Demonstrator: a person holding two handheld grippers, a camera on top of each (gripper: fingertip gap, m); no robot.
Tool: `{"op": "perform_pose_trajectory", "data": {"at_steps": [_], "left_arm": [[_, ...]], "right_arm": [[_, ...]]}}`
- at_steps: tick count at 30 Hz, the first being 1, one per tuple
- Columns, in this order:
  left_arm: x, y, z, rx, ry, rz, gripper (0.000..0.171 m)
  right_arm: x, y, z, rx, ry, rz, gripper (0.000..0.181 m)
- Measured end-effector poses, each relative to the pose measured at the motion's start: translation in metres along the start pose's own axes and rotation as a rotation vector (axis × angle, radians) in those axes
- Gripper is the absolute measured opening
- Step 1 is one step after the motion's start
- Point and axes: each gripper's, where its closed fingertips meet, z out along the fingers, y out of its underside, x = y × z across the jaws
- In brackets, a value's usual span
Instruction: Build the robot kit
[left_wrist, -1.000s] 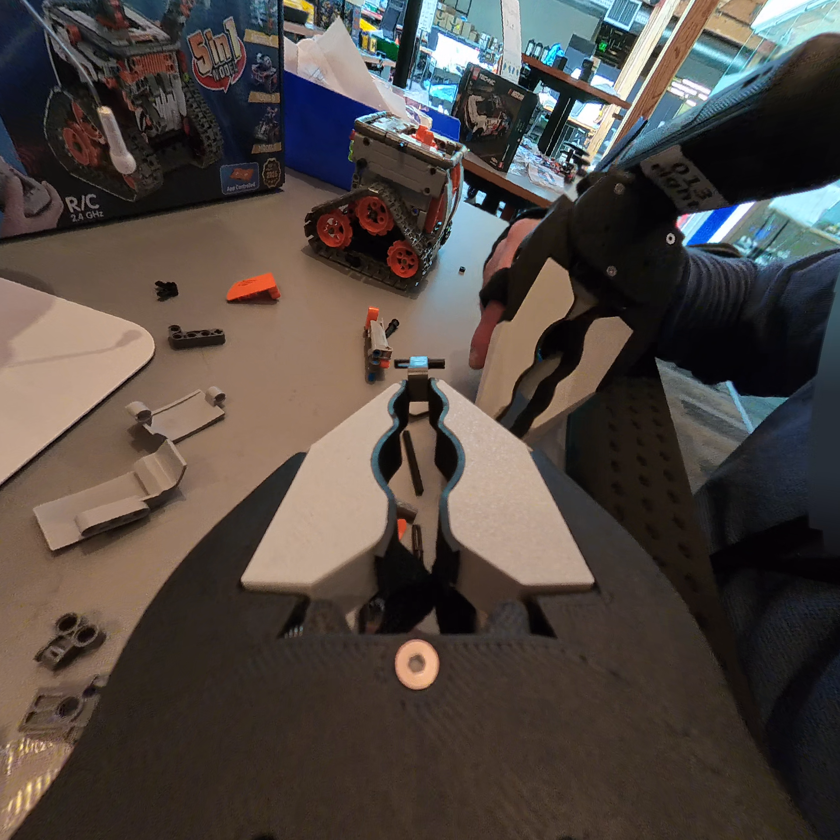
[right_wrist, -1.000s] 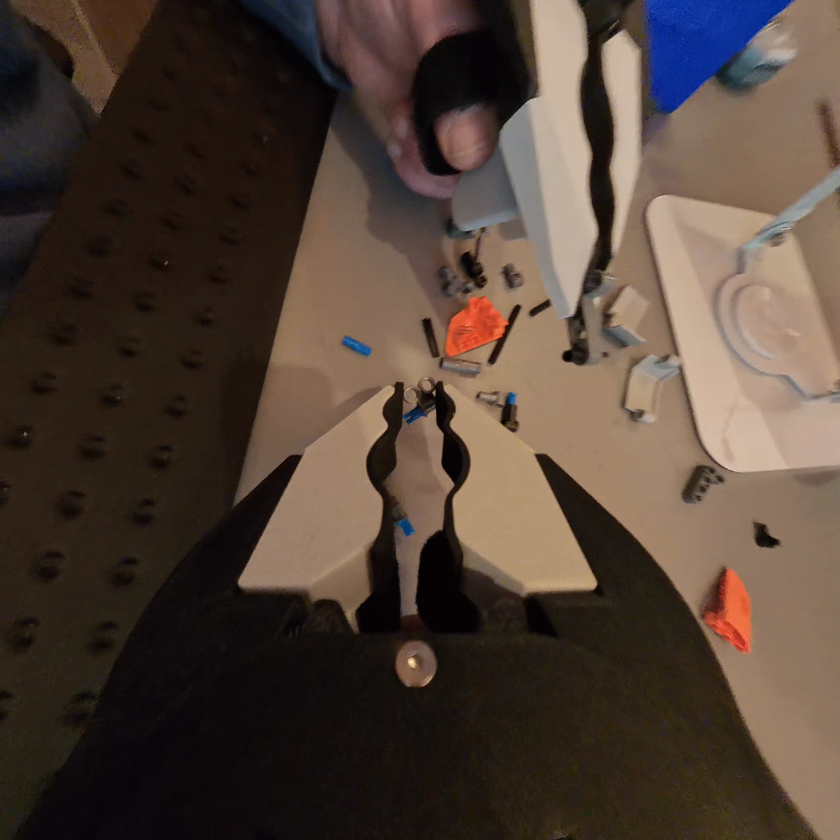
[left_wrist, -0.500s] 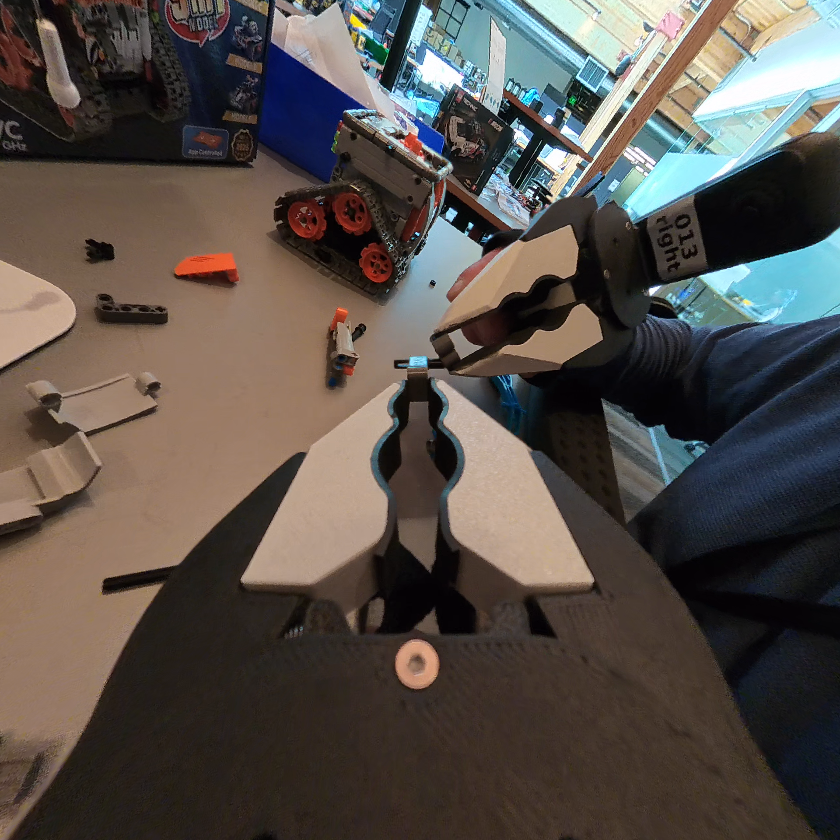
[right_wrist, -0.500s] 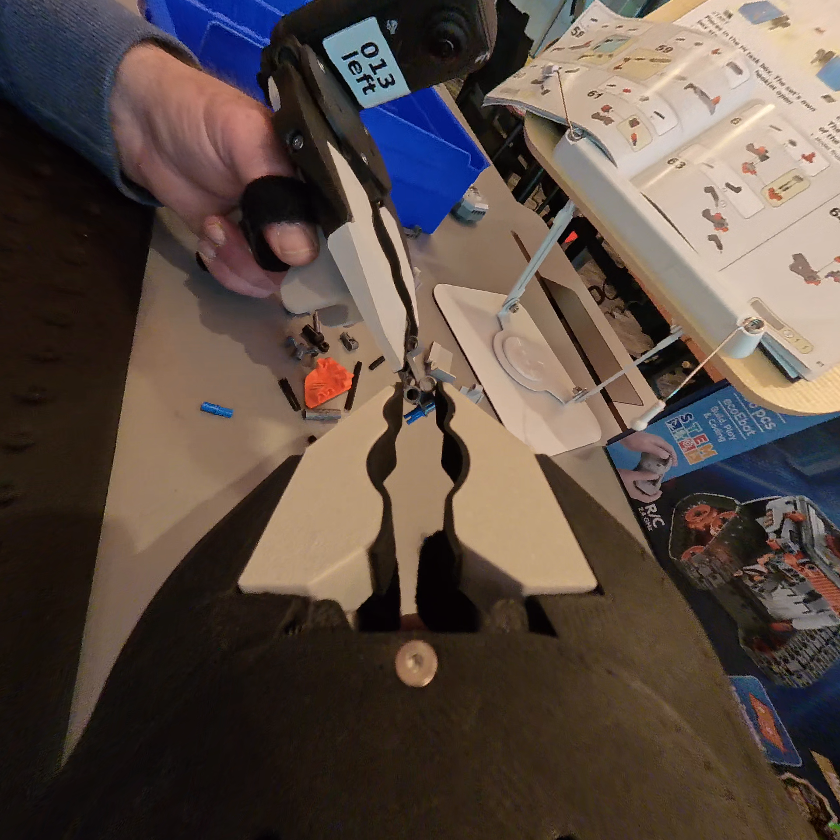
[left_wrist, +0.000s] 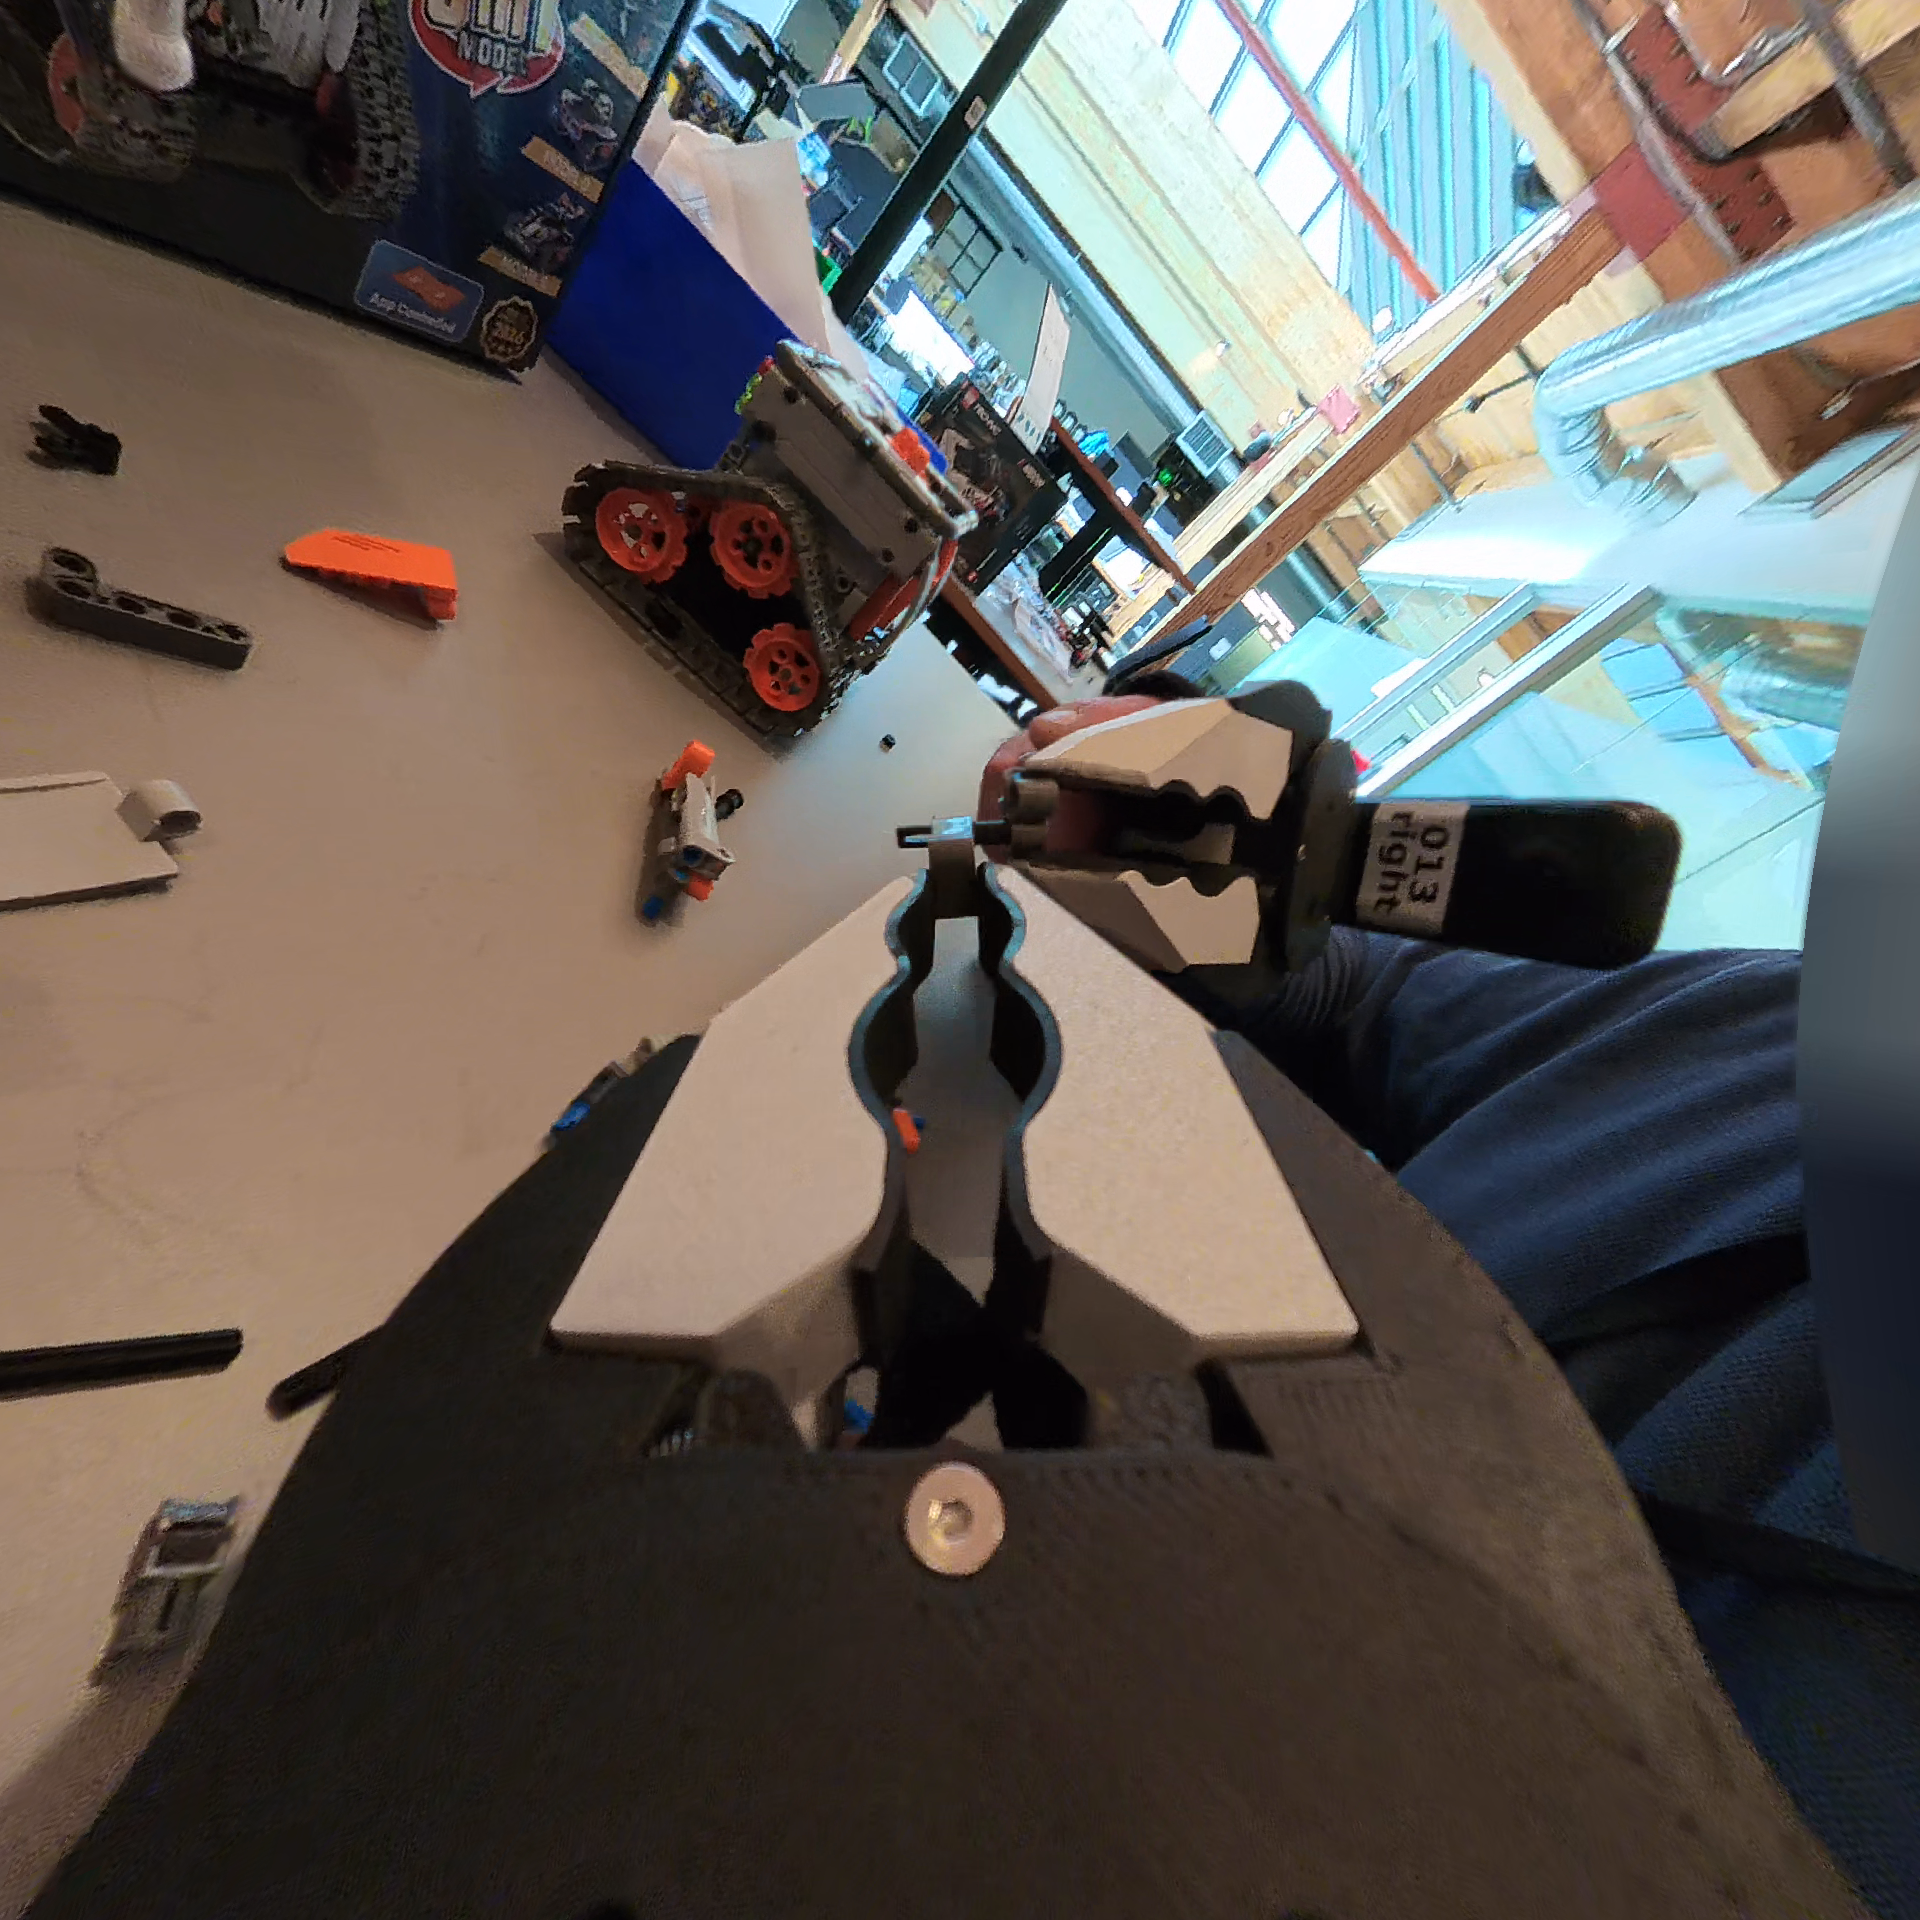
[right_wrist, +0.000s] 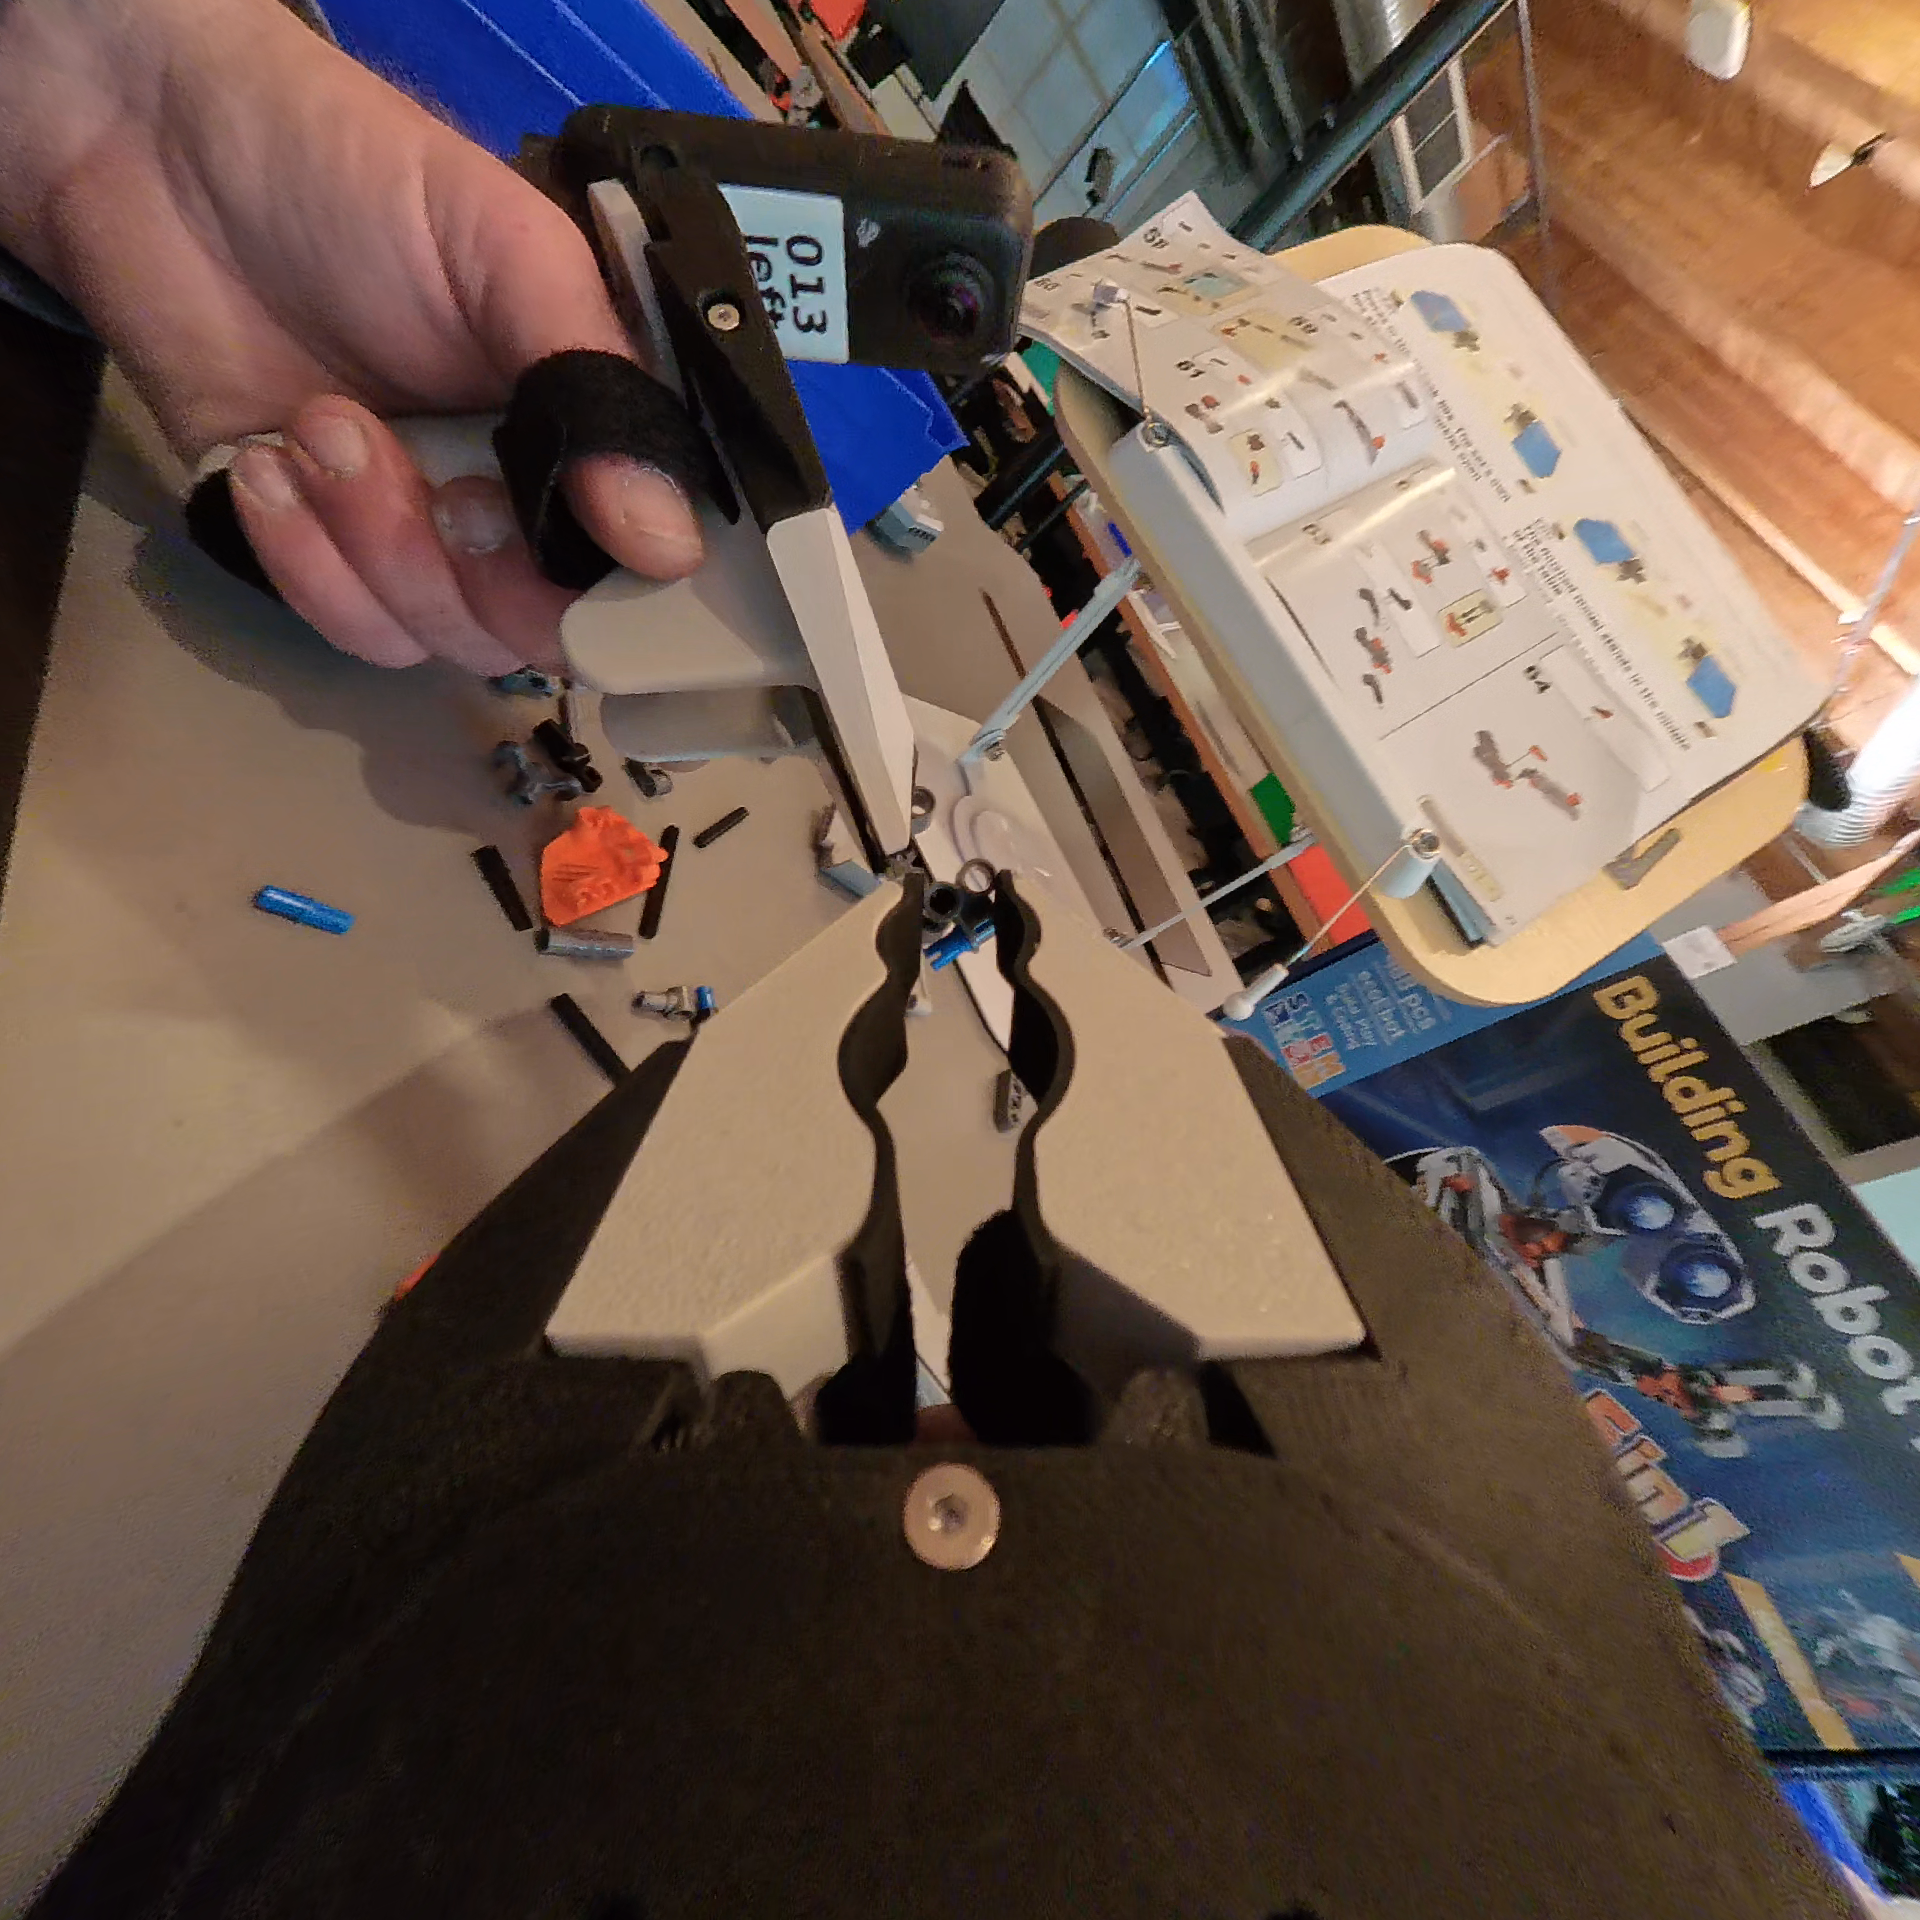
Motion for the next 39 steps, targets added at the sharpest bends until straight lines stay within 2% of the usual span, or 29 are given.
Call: {"op": "perform_pose_trajectory", "data": {"at_steps": [9, 18, 29, 39], "left_arm": [[0.006, -0.006, 0.003, 0.068, 0.024, -0.04, 0.006], [0.01, -0.012, 0.002, 0.092, -0.048, 0.127, 0.006], [0.016, -0.015, 0.003, 0.093, -0.099, 0.282, 0.007], [0.021, -0.016, 0.003, 0.111, -0.039, 0.256, 0.007]], "right_arm": [[0.01, -0.003, -0.002, 0.03, 0.064, 0.031, 0.012], [0.015, -0.007, 0.0, 0.036, 0.12, 0.032, 0.012], [0.018, -0.005, 0.001, 0.055, 0.055, 0.23, 0.011], [0.019, -0.008, 0.0, 0.099, -0.029, 0.369, 0.011]]}}
